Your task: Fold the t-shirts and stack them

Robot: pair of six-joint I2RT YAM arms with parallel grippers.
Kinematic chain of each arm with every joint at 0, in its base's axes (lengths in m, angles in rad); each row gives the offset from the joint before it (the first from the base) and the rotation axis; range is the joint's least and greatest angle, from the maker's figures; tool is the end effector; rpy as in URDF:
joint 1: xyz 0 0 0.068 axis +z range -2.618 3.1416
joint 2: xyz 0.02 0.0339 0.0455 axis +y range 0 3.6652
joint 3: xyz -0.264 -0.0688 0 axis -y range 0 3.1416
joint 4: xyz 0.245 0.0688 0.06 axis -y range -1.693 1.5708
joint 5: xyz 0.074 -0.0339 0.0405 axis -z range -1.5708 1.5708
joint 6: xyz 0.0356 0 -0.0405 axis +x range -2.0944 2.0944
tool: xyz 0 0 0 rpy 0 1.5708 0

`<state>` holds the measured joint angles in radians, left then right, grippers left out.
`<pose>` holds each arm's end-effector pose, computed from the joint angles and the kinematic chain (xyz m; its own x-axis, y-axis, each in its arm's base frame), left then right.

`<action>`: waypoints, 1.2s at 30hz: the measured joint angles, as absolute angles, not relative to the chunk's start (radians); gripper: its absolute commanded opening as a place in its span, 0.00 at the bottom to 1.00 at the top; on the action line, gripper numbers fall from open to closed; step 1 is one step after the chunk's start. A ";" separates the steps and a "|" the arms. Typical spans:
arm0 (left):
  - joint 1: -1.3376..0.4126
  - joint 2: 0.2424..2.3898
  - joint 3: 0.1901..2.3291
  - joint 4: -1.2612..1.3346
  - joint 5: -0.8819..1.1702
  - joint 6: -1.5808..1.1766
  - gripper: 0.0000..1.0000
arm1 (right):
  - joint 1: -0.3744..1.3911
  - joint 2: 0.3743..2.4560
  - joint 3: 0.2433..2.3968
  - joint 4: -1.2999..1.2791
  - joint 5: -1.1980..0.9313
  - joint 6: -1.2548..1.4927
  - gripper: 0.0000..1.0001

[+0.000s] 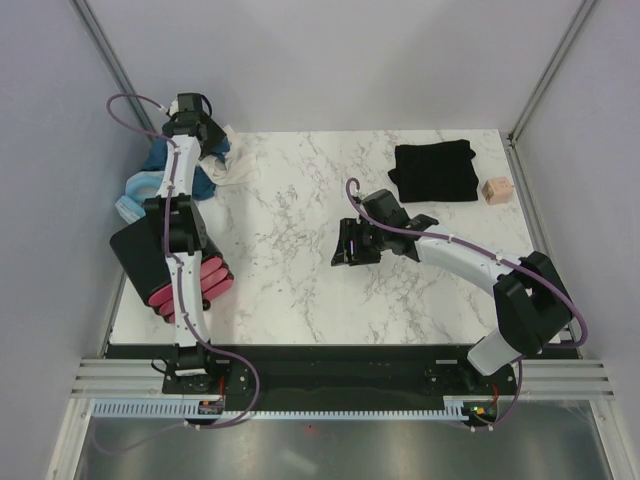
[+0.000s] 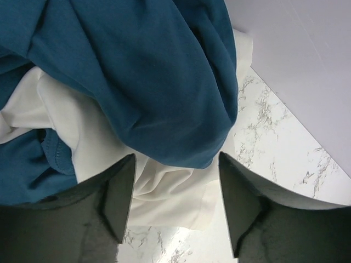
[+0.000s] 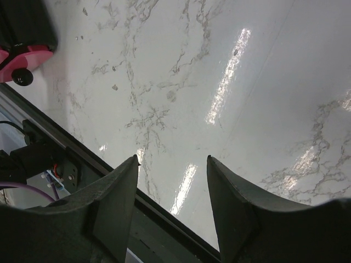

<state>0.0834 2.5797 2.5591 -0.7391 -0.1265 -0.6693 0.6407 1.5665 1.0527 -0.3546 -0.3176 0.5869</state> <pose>0.5665 0.0519 0.2338 -0.4304 -0.6536 -0.6225 -0.5621 0.7337 -0.3817 0.2590 0.2070 0.2270 -0.9136 -0.0250 -0.4059 -0.2686 0.7864 0.5563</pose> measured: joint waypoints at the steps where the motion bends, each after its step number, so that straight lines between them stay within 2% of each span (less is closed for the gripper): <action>1: 0.083 2.586 2.559 -0.735 -0.125 -0.670 0.49 | 0.639 1.567 1.053 -0.357 -0.318 0.587 0.61; 3: 0.083 2.601 2.560 -0.721 -0.120 -0.675 0.38 | 0.634 1.567 1.053 -0.360 -0.316 0.587 0.61; 4: 0.083 2.609 2.560 -0.719 -0.119 -0.678 0.26 | 0.632 1.567 1.053 -0.361 -0.316 0.587 0.61; 5: 0.083 2.614 2.560 -0.719 -0.119 -0.681 0.21 | 0.632 1.567 1.053 -0.364 -0.316 0.587 0.61; 8: 0.084 2.624 2.560 -0.707 -0.109 -0.685 0.17 | 0.630 1.567 1.053 -0.373 -0.315 0.588 0.61; 10: 0.084 2.624 2.560 -0.690 -0.101 -0.685 0.07 | 0.630 1.566 1.053 -0.379 -0.315 0.588 0.61; 12: 0.084 2.624 2.560 -0.674 -0.094 -0.684 0.02 | 0.630 1.566 1.053 -0.382 -0.315 0.588 0.61; 23: 0.083 2.595 2.425 -0.534 -0.072 -0.628 0.02 | 0.630 1.562 1.053 -0.381 -0.317 0.591 0.60; 29: 0.075 2.432 2.247 -0.501 -0.046 -0.574 0.02 | 0.630 1.545 1.031 -0.355 -0.322 0.605 0.59; 36: 0.041 2.243 2.215 -0.499 0.005 -0.505 0.02 | 0.630 1.535 1.009 -0.329 -0.350 0.607 0.59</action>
